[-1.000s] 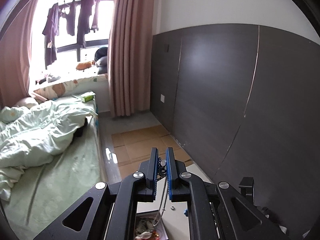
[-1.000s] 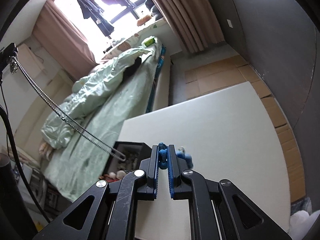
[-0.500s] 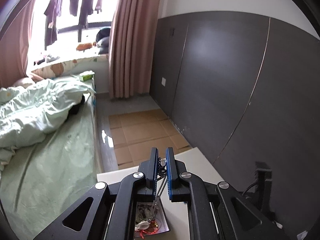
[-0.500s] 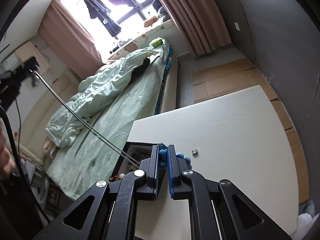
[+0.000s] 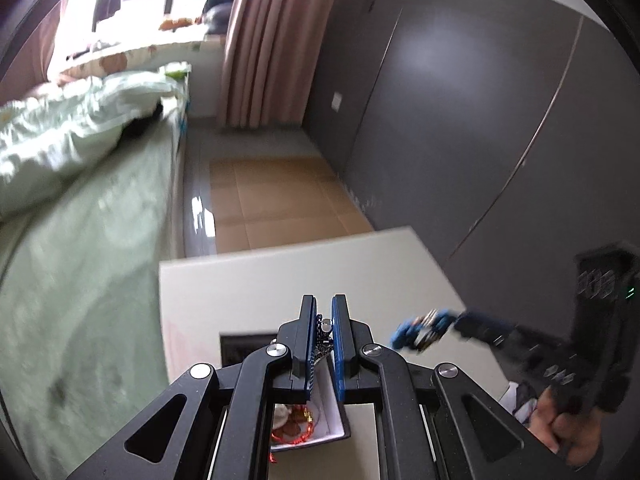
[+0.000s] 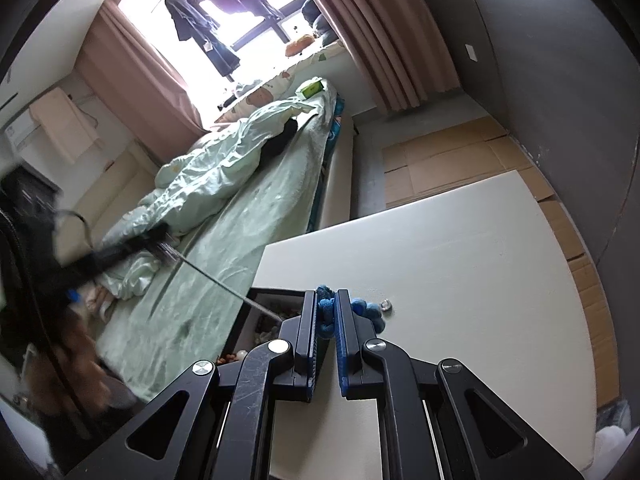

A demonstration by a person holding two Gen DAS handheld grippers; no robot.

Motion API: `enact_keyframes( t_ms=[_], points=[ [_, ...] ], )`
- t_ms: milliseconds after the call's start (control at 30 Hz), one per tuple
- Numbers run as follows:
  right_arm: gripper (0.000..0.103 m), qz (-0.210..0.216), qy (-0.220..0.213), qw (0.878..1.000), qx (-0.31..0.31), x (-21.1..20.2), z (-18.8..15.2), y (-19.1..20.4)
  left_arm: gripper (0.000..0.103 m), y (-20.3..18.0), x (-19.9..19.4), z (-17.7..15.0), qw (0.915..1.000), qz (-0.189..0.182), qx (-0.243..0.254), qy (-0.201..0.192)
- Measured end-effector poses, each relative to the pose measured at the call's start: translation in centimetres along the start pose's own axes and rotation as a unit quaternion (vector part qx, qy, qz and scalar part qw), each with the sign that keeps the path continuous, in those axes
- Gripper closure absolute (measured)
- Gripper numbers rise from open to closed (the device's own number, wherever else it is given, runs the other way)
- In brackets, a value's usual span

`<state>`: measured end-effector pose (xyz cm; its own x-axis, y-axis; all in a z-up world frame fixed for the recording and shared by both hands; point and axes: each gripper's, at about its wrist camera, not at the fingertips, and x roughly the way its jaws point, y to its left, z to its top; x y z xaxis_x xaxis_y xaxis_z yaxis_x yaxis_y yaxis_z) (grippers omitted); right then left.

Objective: Organize jewelry
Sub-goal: 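Open both grippers to drop the chain and bracelet into the box, then grasp the small silver ring on the table with the right gripper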

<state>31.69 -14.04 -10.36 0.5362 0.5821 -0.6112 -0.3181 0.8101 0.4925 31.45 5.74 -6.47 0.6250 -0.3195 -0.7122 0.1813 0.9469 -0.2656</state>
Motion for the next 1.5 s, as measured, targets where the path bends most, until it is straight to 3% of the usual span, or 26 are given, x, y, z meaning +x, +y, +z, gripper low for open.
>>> enact_keyframes(
  t_ms=[133, 267, 433, 533, 600, 667, 900, 967, 1000, 1033, 1067, 1267, 1500],
  points=[
    [0.094, 0.006, -0.009, 1.000, 0.006, -0.1, 0.2, 0.1, 0.095, 0.4, 2.5, -1.0, 0.9990, -0.013, -0.003, 0.042],
    [0.094, 0.011, -0.014, 1.000, 0.004, 0.3, 0.2, 0.6, 0.094, 1.9, 3.9, -1.4, 0.9967, -0.015, -0.043, 0.066],
    [0.094, 0.028, -0.017, 0.999, 0.008, 1.0, 0.1, 1.6, 0.094, 3.5, 3.4, -1.4, 0.9944, -0.028, -0.072, 0.072],
    [0.094, 0.040, -0.022, 0.999, 0.004, 1.5, 0.2, 2.5, 0.081, 4.3, 2.7, -1.4, 0.9940, -0.029, -0.083, 0.065],
    [0.094, 0.050, -0.021, 0.999, 0.001, 2.0, 0.1, 3.1, 0.058, 4.8, 2.0, -1.5, 0.9944, -0.022, -0.087, 0.056],
    [0.094, 0.057, -0.015, 0.998, -0.004, 2.7, -0.1, 3.8, 0.046, 5.4, 1.1, -1.4, 0.9952, -0.016, -0.089, 0.039],
    [0.093, 0.069, 0.011, 0.997, -0.015, 5.0, -0.6, 5.4, 0.045, 7.2, 0.1, -1.4, 0.9945, -0.010, -0.100, 0.029],
    [0.089, 0.055, 0.032, 0.998, -0.024, 5.9, -0.7, 5.9, 0.045, 7.5, 0.0, -1.4, 0.9943, -0.010, -0.103, 0.028],
    [0.076, 0.048, 0.040, 0.998, -0.027, 6.2, -0.8, 6.0, 0.045, 7.7, -0.1, -1.4, 0.9942, -0.012, -0.104, 0.026],
    [0.056, 0.036, 0.048, 0.998, -0.029, 6.5, -0.8, 6.0, 0.045, 7.7, -0.2, -1.5, 0.9942, -0.015, -0.104, 0.023],
    [0.050, 0.028, 0.046, 0.998, -0.030, 6.4, -0.8, 5.9, 0.044, 7.7, -0.4, -1.5, 0.9943, -0.019, -0.103, 0.020],
    [0.048, 0.010, 0.023, 0.999, -0.023, 4.3, -0.2, 3.8, 0.033, 7.0, -0.9, -1.5, 0.9957, -0.019, -0.090, 0.010],
    [0.048, -0.026, 0.047, 0.998, -0.046, 4.4, 0.7, 1.8, 0.028, 6.1, -0.3, -1.5, 0.9974, -0.012, -0.070, 0.013]
  ],
)
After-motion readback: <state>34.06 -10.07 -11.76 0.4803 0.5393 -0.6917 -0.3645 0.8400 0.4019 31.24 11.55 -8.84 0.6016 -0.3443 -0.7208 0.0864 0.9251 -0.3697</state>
